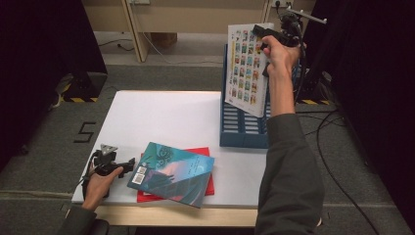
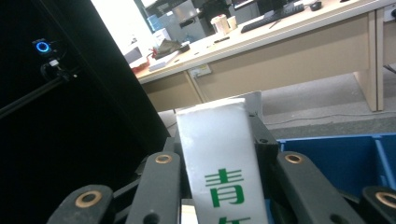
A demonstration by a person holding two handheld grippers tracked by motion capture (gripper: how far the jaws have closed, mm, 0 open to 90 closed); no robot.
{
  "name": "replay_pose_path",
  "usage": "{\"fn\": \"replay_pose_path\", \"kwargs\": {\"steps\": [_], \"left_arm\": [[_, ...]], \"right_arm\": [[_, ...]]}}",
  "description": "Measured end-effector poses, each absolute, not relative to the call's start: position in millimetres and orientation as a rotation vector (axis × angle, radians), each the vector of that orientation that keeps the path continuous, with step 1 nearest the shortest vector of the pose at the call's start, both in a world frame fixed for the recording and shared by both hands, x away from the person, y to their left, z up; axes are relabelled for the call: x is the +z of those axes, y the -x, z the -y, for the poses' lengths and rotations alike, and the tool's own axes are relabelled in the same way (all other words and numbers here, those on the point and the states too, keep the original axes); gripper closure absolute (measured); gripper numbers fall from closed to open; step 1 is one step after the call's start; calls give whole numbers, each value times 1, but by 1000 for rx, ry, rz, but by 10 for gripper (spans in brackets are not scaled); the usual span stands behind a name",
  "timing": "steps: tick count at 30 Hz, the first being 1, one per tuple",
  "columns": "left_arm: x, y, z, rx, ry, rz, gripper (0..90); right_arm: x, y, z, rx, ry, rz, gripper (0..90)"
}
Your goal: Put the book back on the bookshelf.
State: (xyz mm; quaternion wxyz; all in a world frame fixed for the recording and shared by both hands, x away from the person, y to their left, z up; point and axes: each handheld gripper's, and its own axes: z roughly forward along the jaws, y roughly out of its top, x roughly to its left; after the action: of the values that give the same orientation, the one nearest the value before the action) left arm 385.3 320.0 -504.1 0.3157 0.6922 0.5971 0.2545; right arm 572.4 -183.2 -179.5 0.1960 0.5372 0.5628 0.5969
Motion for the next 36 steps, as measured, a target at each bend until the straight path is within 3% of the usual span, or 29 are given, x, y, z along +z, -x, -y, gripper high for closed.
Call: {"fn": "replay_pose_path", "kwargs": {"steps": [8,36], "left_arm": [[-504,-385,-321,666,-1819,-1571,100],[-505,-385,-320,676,-1817,-1567,102]], "right_arm": [[-194,-589,166,1663,-1541,-1570,713],[-245,-569,140,1649,-1490,-1643,702]]}}
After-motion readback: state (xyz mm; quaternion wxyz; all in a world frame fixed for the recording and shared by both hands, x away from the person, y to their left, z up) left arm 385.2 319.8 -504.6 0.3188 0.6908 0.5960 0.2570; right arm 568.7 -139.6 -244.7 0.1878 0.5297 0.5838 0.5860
